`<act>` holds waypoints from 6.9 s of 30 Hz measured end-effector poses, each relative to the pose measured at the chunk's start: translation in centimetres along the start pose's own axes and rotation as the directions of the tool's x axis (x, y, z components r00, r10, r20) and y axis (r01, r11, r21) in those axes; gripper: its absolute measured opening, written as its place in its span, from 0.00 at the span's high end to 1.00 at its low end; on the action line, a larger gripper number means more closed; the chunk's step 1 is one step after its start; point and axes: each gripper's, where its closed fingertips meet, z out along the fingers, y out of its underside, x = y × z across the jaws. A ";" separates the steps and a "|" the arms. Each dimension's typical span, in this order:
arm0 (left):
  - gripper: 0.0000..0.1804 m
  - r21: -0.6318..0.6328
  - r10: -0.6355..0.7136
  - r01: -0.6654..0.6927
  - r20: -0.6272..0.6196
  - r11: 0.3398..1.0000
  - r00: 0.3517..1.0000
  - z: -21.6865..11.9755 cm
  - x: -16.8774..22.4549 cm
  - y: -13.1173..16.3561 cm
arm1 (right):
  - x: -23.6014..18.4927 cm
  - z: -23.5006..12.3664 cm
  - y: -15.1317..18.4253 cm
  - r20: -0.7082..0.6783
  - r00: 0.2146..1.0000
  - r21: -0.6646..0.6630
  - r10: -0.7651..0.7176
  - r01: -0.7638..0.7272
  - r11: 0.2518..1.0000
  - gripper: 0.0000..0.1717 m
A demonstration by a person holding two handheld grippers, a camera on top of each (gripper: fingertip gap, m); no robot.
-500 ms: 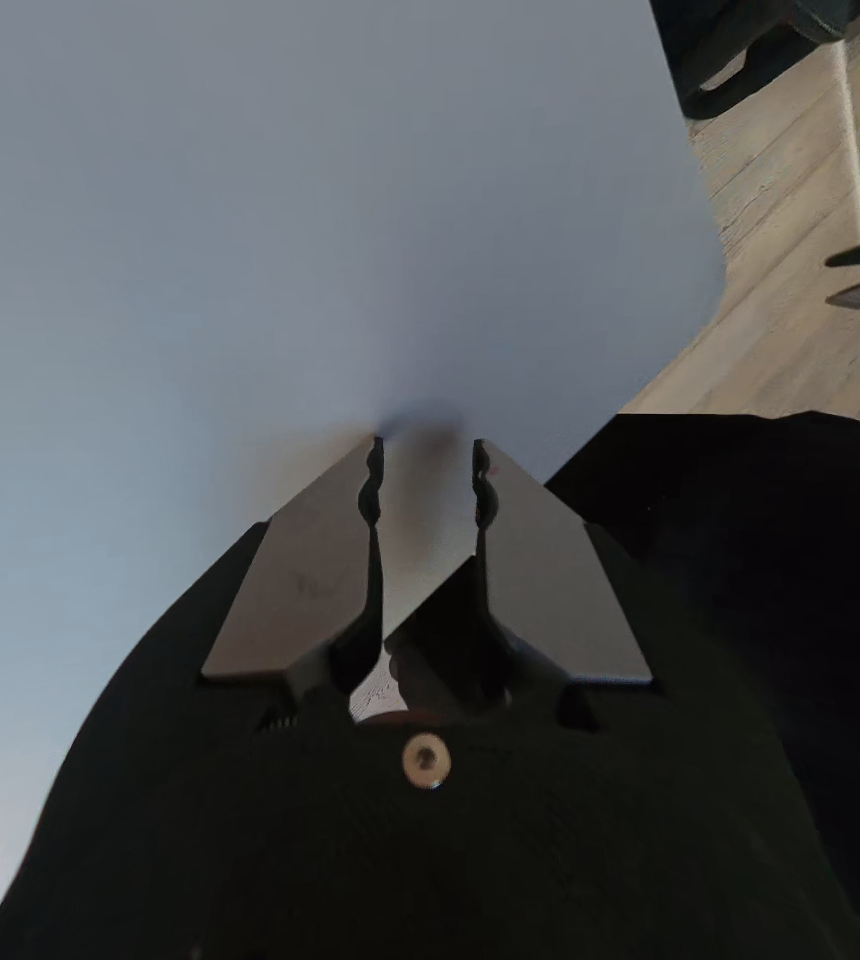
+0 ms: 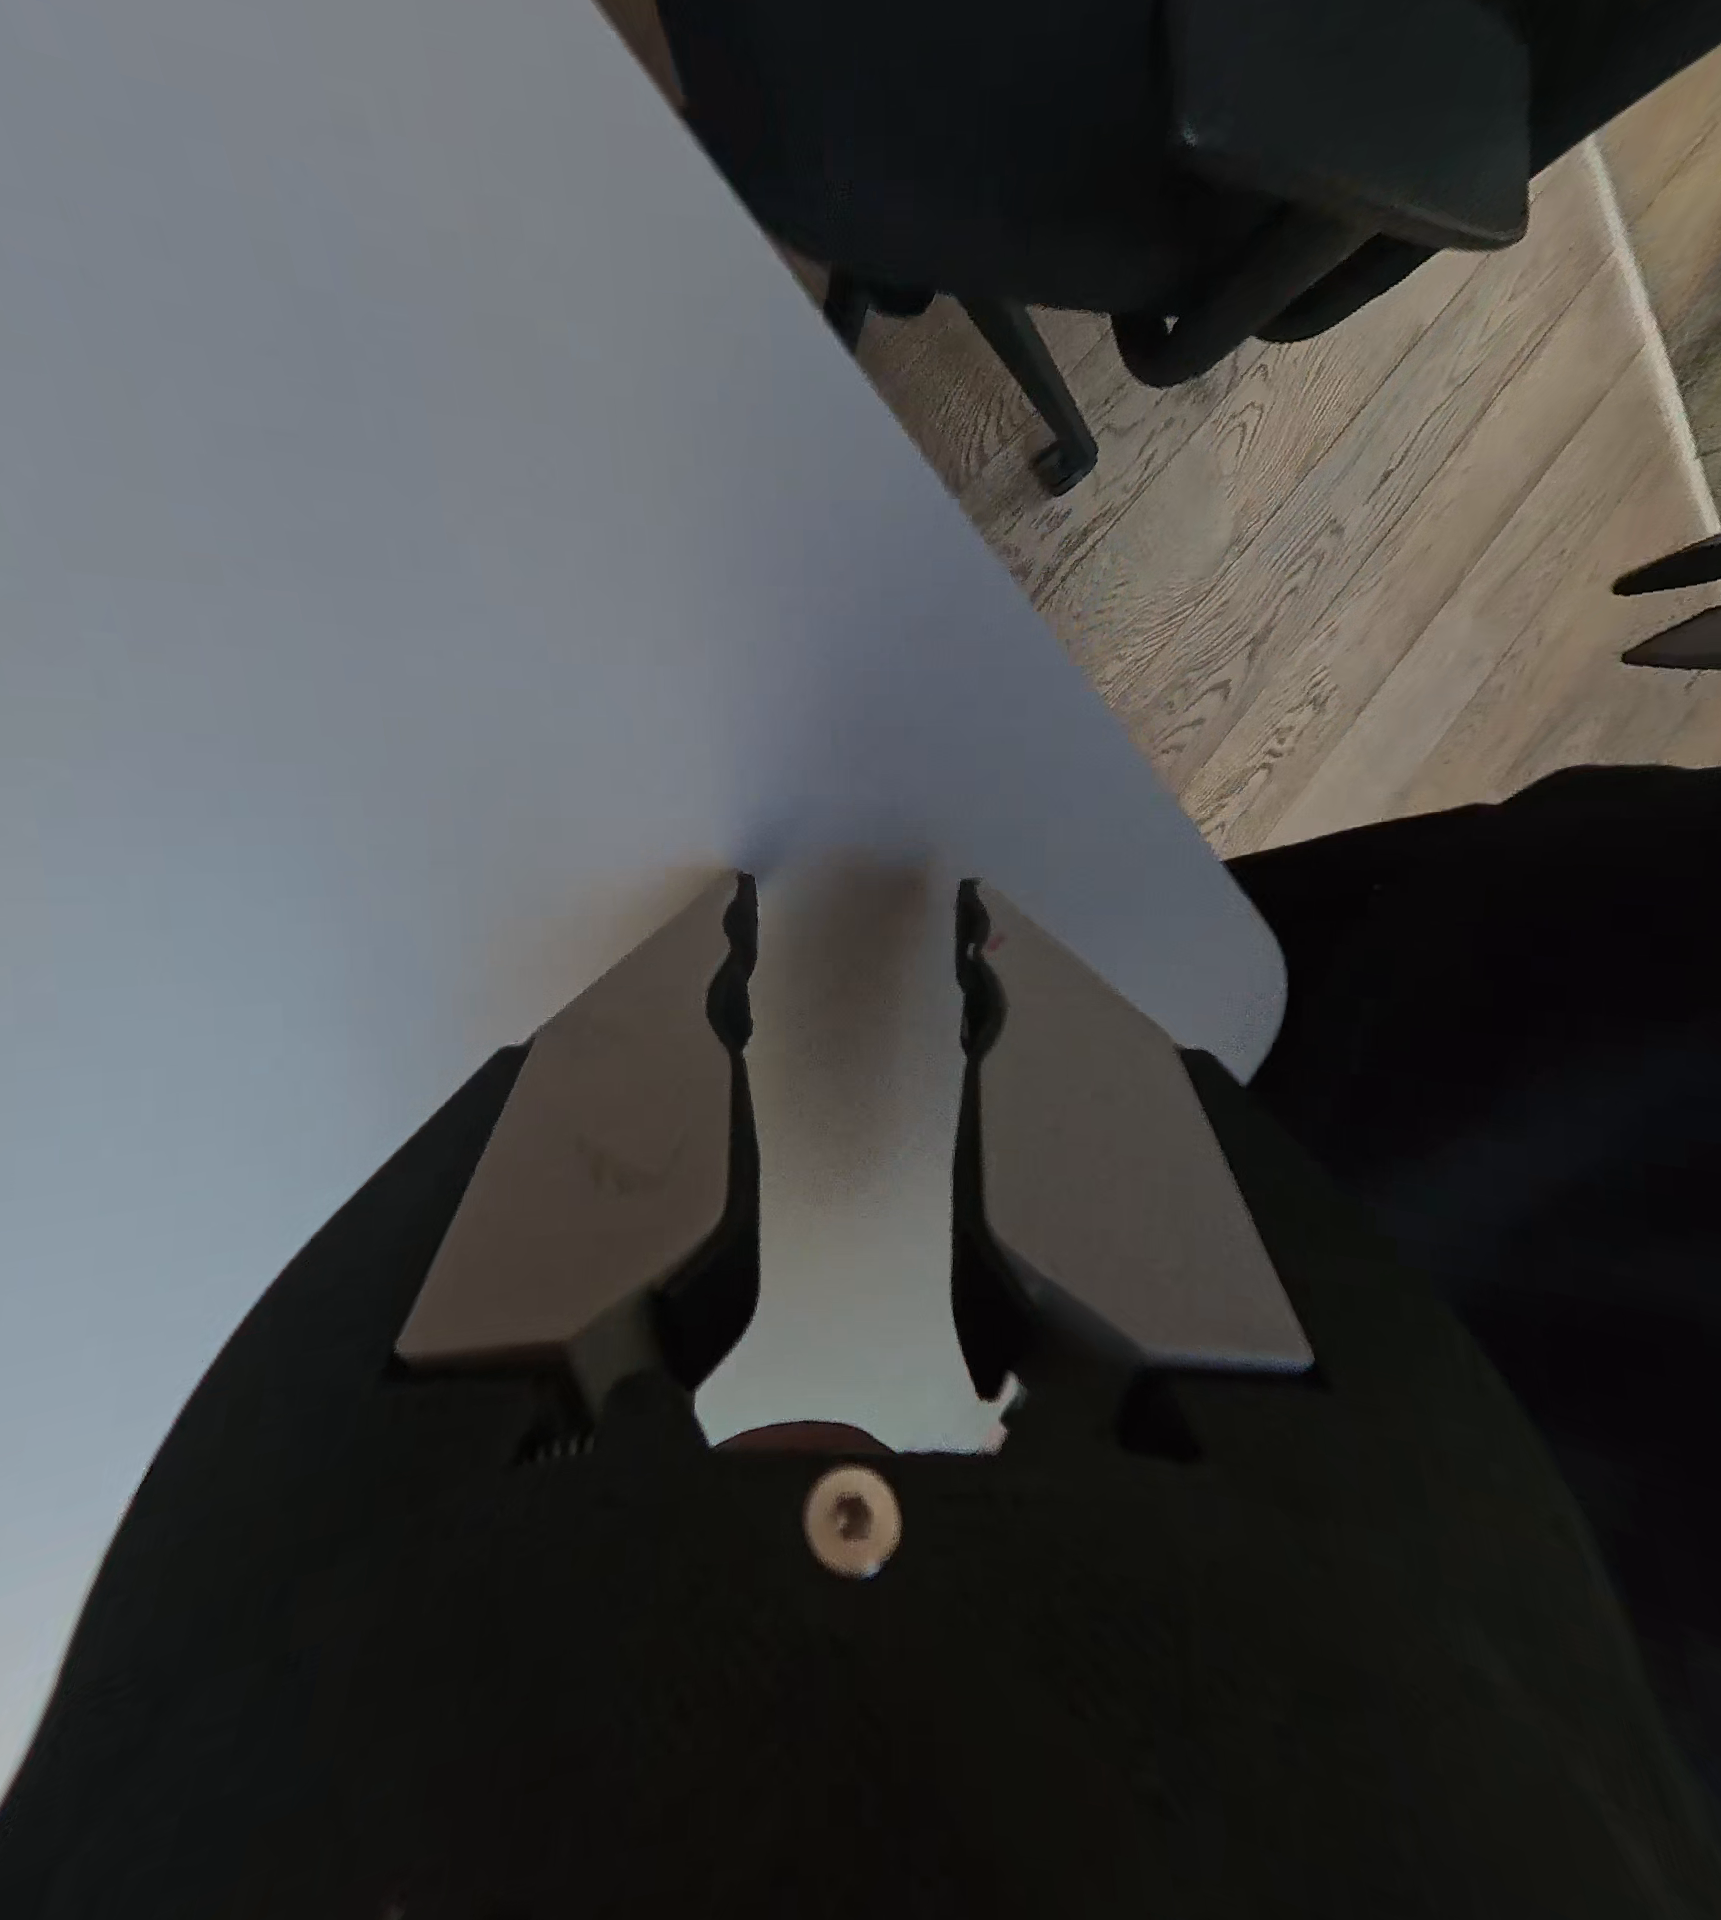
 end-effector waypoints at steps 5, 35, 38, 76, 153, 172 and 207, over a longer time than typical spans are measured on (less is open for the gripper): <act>0.81 0.075 0.061 -0.055 -0.088 0.996 0.994 2.4 1.3 -4.3 | 3.5 -2.0 -2.7 -0.083 0.995 -0.094 -0.057 0.049 0.994 0.80; 0.81 -0.027 -0.417 0.440 0.276 0.897 0.866 4.9 2.8 -7.0 | 15.0 5.5 -25.7 0.341 0.780 -0.042 -0.525 0.570 0.820 0.77; 0.81 -0.041 -0.410 0.440 0.292 0.897 0.864 4.9 2.6 -7.2 | 15.8 5.5 -26.0 0.341 0.790 -0.052 -0.509 0.557 0.829 0.78; 0.81 0.410 -0.628 0.511 0.231 0.755 0.743 -0.5 -11.1 -9.6 | 5.8 20.1 -53.1 0.276 0.583 -0.232 -0.764 0.812 0.536 0.90; 0.81 0.444 -0.907 0.799 0.088 0.406 0.412 -1.8 -42.2 -52.6 | -3.5 38.4 -164.2 0.485 0.715 0.029 -0.504 0.563 0.826 1.00; 0.63 0.846 -0.834 0.423 0.046 0.325 0.550 -18.4 -59.7 -56.7 | -19.0 23.5 -124.2 0.923 0.268 -0.376 0.275 0.483 0.791 1.00; 0.69 0.704 -0.947 0.648 0.118 0.292 0.298 -9.6 -46.2 -52.6 | -13.7 40.2 -112.4 0.779 0.375 -0.166 -0.502 0.896 0.412 0.74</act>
